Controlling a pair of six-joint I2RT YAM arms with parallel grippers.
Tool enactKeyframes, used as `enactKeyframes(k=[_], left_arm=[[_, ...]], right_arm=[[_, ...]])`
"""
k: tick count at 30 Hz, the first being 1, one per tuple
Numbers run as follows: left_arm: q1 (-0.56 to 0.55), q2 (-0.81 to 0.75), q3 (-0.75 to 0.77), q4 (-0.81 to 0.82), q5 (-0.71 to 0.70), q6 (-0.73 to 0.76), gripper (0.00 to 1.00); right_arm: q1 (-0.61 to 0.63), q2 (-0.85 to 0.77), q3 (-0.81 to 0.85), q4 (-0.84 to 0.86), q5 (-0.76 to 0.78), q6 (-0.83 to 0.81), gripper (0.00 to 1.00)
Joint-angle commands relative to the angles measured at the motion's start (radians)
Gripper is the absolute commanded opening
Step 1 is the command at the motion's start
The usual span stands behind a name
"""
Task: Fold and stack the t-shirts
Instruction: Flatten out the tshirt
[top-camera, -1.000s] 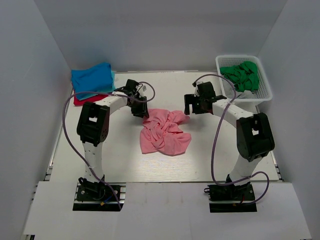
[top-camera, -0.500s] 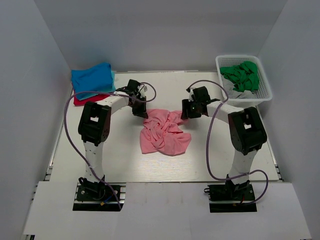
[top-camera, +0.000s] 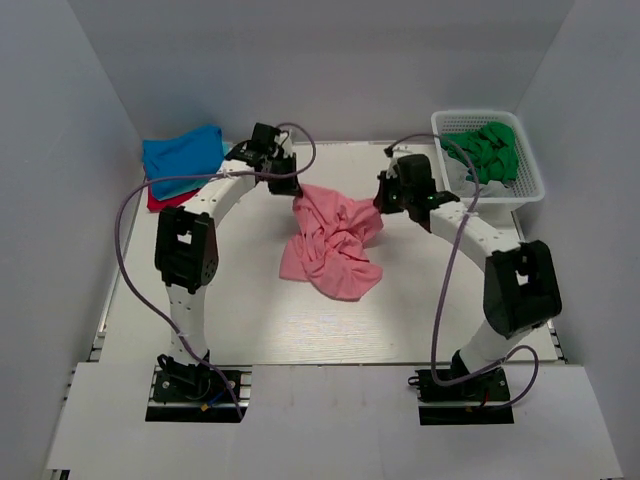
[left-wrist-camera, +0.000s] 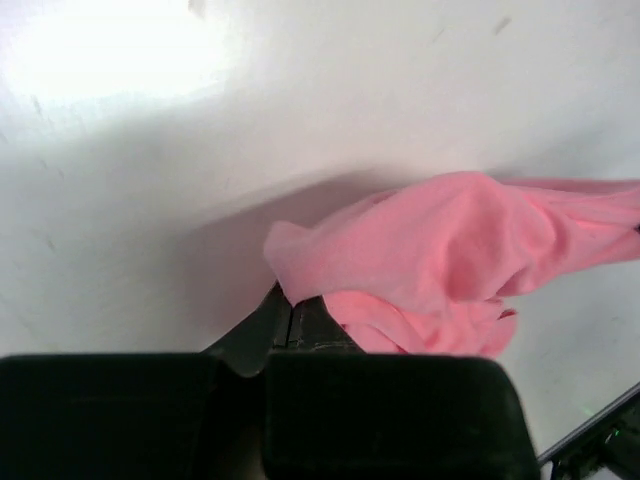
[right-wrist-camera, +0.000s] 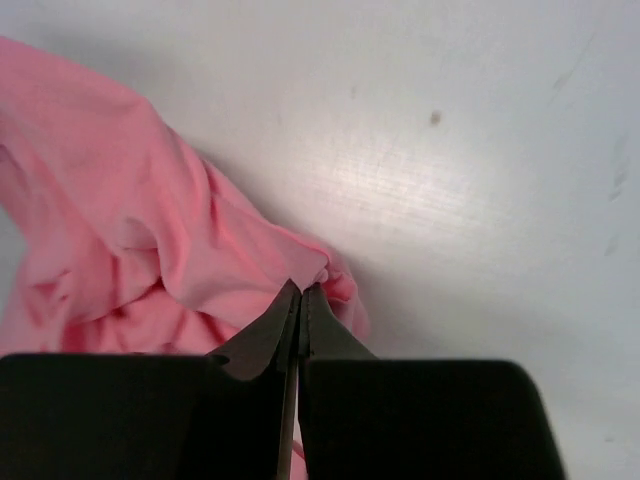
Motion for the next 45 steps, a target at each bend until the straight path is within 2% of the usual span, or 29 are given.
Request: enactKeyframes(k=[1, 3, 7, 9, 14, 19, 26, 31, 35, 37, 40, 41, 43, 44, 45], left_arm=[[-0.002, -0.120, 0.174, -0.011, -0.022, 0.027, 0.00], [0.007, -0.134, 0.249, -0.011, -0.041, 0.027, 0.00], [0.019, -0.143, 0.508, -0.043, -0.090, 0.018, 0.00], [0.010, -0.166, 0.564, -0.043, -0.122, 0.030, 0.00], [0.010, -0.359, 0.425, 0.140, -0.153, 0.040, 0.00], [0.010, -0.465, 0.424, 0.141, -0.153, 0.029, 0.00], [0.010, -0.703, 0.282, 0.245, -0.153, 0.038, 0.00], [0.010, -0.784, 0.251, 0.289, -0.121, 0.038, 0.00], [0.010, -0.754, 0.269, 0.303, -0.113, 0.015, 0.00], [0.010, -0.685, 0.309, 0.264, -0.133, 0.000, 0.00], [0.019, -0.595, 0.354, 0.216, -0.229, -0.009, 0.00], [0.019, -0.523, 0.364, 0.170, -0.327, -0.022, 0.00], [0.019, -0.440, 0.383, 0.122, -0.402, -0.022, 0.00], [0.030, -0.395, 0.397, 0.072, -0.473, -0.031, 0.00], [0.042, -0.292, 0.423, 0.044, -0.489, -0.031, 0.00]], right_arm=[[-0.003, -0.128, 0.108, 0.085, 0.116, -0.061, 0.00], [-0.002, -0.170, 0.183, 0.078, 0.187, -0.090, 0.00], [-0.002, -0.211, 0.308, 0.062, 0.213, -0.174, 0.00], [-0.002, -0.237, 0.390, 0.026, 0.225, -0.188, 0.00], [0.000, -0.345, 0.432, 0.057, 0.209, -0.277, 0.00], [0.003, -0.454, 0.475, 0.036, 0.156, -0.309, 0.00], [0.000, -0.590, 0.499, 0.024, 0.029, -0.354, 0.00], [-0.002, -0.642, 0.518, 0.015, -0.020, -0.369, 0.00], [-0.004, -0.618, 0.527, 0.028, -0.026, -0.355, 0.00], [-0.004, -0.558, 0.538, 0.038, 0.016, -0.346, 0.00], [-0.005, -0.455, 0.584, 0.022, 0.041, -0.340, 0.00], [-0.007, -0.361, 0.611, 0.022, 0.041, -0.337, 0.00], [-0.013, -0.285, 0.639, -0.007, 0.034, -0.328, 0.00], [-0.013, -0.154, 0.673, -0.017, 0.031, -0.316, 0.00], [-0.019, -0.110, 0.715, -0.042, 0.009, -0.309, 0.00]])
